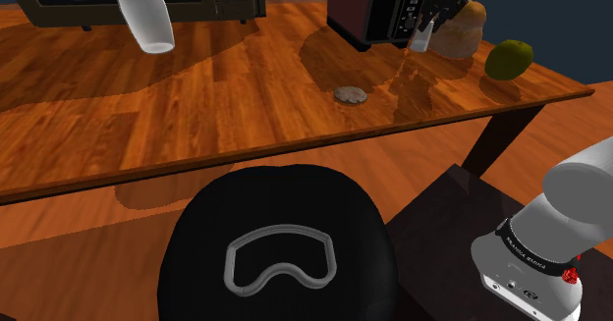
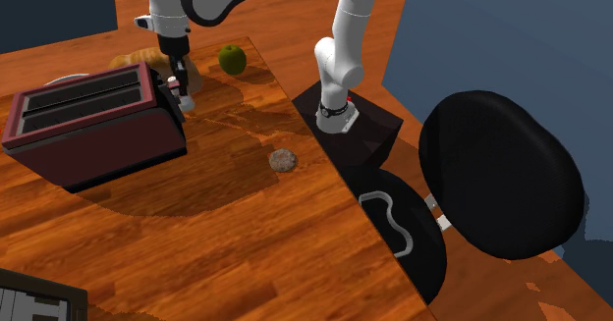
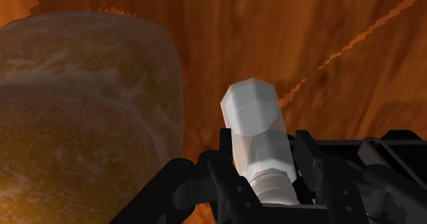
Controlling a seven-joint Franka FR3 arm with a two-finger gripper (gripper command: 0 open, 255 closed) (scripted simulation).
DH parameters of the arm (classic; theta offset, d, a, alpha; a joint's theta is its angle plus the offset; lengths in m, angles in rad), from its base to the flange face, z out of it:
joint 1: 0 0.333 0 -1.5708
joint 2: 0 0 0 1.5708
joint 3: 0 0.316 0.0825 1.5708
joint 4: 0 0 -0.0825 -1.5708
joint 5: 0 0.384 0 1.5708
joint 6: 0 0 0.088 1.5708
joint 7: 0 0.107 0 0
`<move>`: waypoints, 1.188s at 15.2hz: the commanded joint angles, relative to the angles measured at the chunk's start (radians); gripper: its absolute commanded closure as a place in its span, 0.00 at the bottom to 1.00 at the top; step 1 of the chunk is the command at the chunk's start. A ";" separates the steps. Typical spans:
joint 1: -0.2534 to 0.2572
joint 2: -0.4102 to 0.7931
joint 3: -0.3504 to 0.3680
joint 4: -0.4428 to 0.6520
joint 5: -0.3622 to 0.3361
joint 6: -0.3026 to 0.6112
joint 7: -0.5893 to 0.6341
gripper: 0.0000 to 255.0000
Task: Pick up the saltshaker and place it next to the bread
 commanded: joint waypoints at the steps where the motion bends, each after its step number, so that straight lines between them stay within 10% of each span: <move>1: -0.001 0.002 -0.001 -0.003 0.000 0.000 0.000 1.00; 2: -0.001 0.002 -0.001 -0.003 0.000 0.000 0.000 1.00; 3: -0.001 0.003 -0.002 -0.001 0.000 -0.001 -0.001 0.00; 18: -0.008 -0.033 -0.009 0.083 -0.011 -0.122 0.006 0.00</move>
